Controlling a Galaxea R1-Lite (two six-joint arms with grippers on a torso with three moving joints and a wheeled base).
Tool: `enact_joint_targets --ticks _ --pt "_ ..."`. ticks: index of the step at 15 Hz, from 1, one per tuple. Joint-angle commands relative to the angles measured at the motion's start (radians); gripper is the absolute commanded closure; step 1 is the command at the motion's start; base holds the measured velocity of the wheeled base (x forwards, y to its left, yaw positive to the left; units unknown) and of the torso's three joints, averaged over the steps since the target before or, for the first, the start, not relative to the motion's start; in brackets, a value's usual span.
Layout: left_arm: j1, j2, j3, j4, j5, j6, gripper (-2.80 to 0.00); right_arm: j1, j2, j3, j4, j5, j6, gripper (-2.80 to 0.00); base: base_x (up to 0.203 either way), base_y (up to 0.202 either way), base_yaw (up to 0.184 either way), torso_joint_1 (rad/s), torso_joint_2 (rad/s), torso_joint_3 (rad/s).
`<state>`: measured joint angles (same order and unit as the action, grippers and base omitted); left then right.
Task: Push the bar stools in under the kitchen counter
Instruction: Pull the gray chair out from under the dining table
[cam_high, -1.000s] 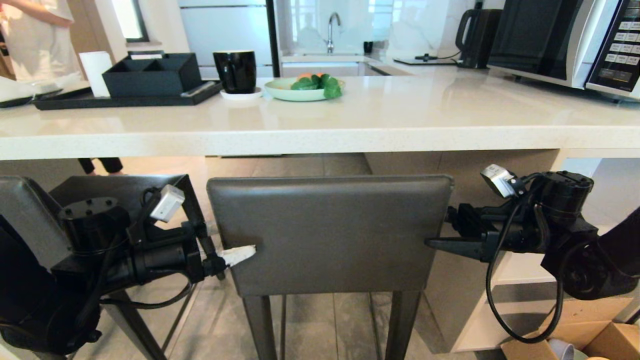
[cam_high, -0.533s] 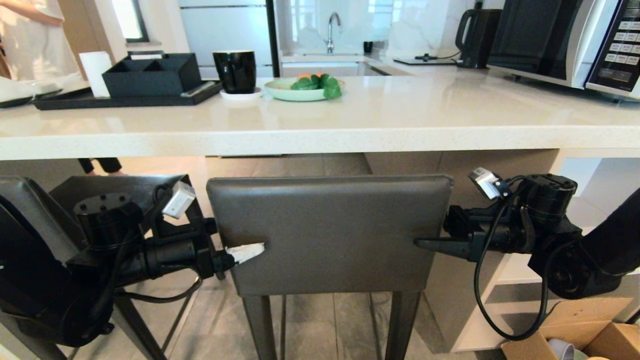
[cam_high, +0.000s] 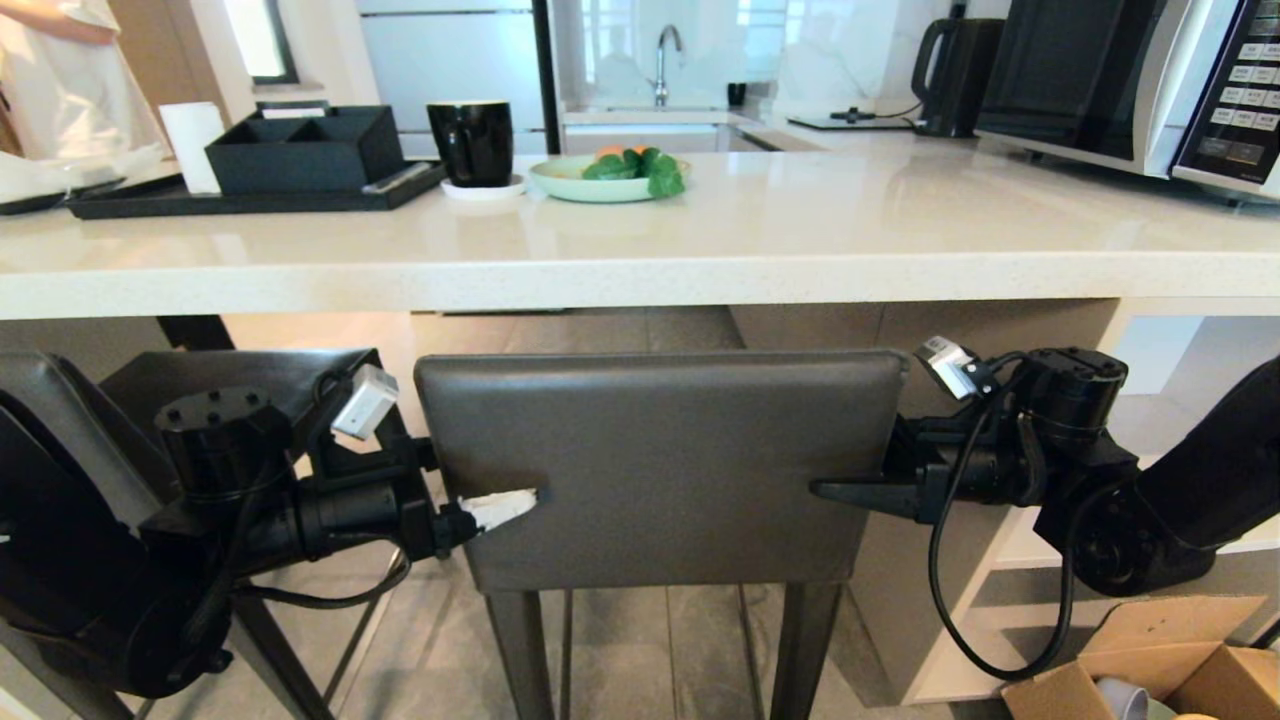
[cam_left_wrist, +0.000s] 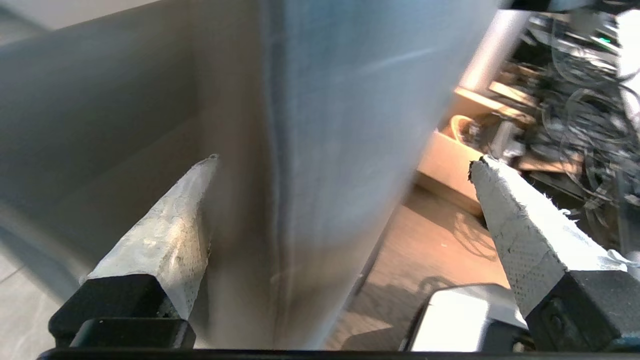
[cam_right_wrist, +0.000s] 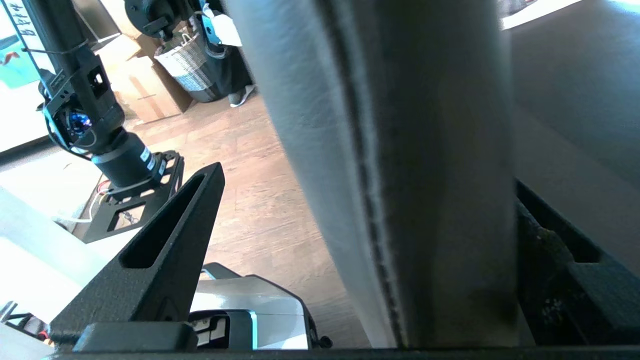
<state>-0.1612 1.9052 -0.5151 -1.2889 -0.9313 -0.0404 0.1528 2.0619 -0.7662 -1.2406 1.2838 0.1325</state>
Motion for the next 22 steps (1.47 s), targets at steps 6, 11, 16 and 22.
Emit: enact_joint_targets --ticks 6,11,16,22 --pt "-0.059 -0.017 0.001 -0.007 -0.003 0.001 -2.80 0.002 -0.003 0.005 -0.009 0.006 -0.001 -2.80 -0.134 0.000 0.000 0.000 0.00 0.002" --pt "-0.064 -0.018 0.001 -0.009 0.000 0.001 -2.80 0.002 -0.009 0.008 -0.014 0.006 0.001 -2.80 -0.194 0.000 -0.002 0.001 0.00 0.004" --pt "-0.065 -0.043 0.027 -0.008 0.000 0.001 -2.80 0.005 -0.026 0.057 -0.052 0.006 0.007 -2.80 -0.193 0.000 -0.001 0.003 0.00 0.003" --pt "-0.086 -0.076 0.047 -0.007 0.002 0.001 -2.80 0.005 -0.062 0.105 -0.083 0.006 0.021 -2.80 -0.193 0.000 -0.003 0.002 0.00 0.003"
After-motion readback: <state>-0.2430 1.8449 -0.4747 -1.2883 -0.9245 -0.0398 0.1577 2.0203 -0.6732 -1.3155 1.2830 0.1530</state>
